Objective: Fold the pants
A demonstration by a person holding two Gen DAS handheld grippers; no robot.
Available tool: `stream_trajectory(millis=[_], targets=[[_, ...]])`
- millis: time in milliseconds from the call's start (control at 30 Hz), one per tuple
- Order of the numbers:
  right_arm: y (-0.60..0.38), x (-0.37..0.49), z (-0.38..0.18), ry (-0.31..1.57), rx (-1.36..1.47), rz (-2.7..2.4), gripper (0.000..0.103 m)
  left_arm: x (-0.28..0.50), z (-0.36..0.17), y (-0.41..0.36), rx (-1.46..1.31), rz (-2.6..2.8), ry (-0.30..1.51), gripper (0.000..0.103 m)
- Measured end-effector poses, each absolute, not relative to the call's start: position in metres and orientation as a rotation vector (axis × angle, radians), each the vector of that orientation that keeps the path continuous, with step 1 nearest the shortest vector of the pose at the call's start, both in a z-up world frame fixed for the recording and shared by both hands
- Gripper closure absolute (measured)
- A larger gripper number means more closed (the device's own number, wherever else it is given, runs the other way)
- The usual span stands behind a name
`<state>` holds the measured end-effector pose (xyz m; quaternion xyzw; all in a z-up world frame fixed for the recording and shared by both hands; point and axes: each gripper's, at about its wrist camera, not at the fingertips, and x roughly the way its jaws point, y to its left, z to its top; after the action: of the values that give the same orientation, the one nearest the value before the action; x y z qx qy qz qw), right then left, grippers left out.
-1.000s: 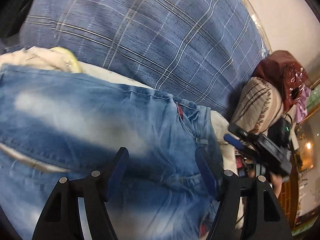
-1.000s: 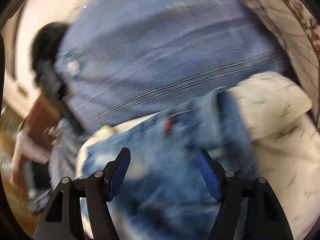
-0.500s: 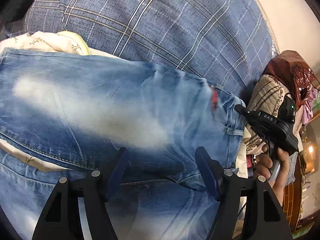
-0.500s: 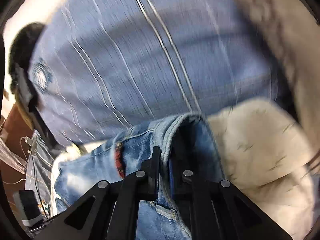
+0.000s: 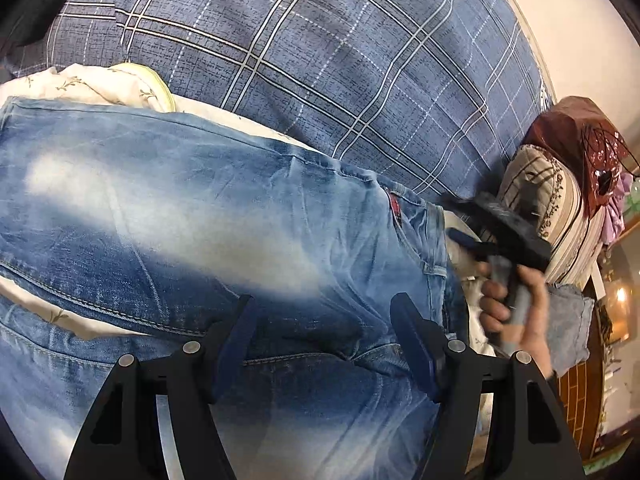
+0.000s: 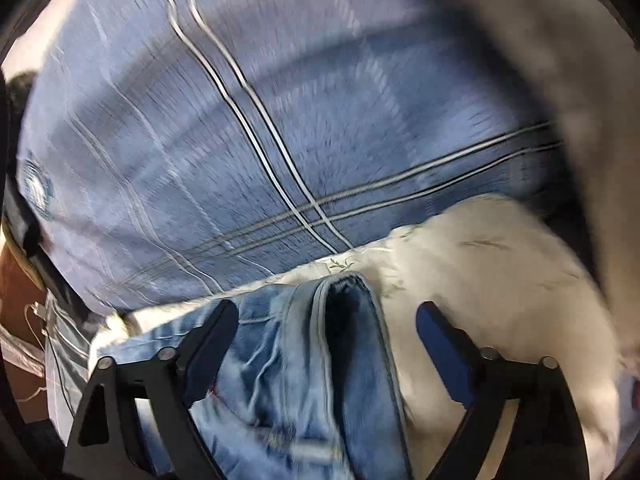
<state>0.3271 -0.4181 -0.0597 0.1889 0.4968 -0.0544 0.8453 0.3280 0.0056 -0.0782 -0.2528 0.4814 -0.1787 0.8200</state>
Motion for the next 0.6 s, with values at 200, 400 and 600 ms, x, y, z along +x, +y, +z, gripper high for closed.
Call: stream_trajectory(millis=[200,400,600], targets=[[-0.381,0.303,-0.019,0.958,0.289,-0.134,0.092,0.329,-0.077,0.005,-0.566,-0.399,1.037,0.034],[-0.337,0.188,0.048,0.764,0.306,0.001,0.093,0.323,-0.067,0.003,-0.617,-0.459,1.026,0.034],[-0.328,0.135,0.029,0.762,0.345,0.023,0.094,0.336,-0.063,-0.004,-0.681,-0.485,1.073,0.031]])
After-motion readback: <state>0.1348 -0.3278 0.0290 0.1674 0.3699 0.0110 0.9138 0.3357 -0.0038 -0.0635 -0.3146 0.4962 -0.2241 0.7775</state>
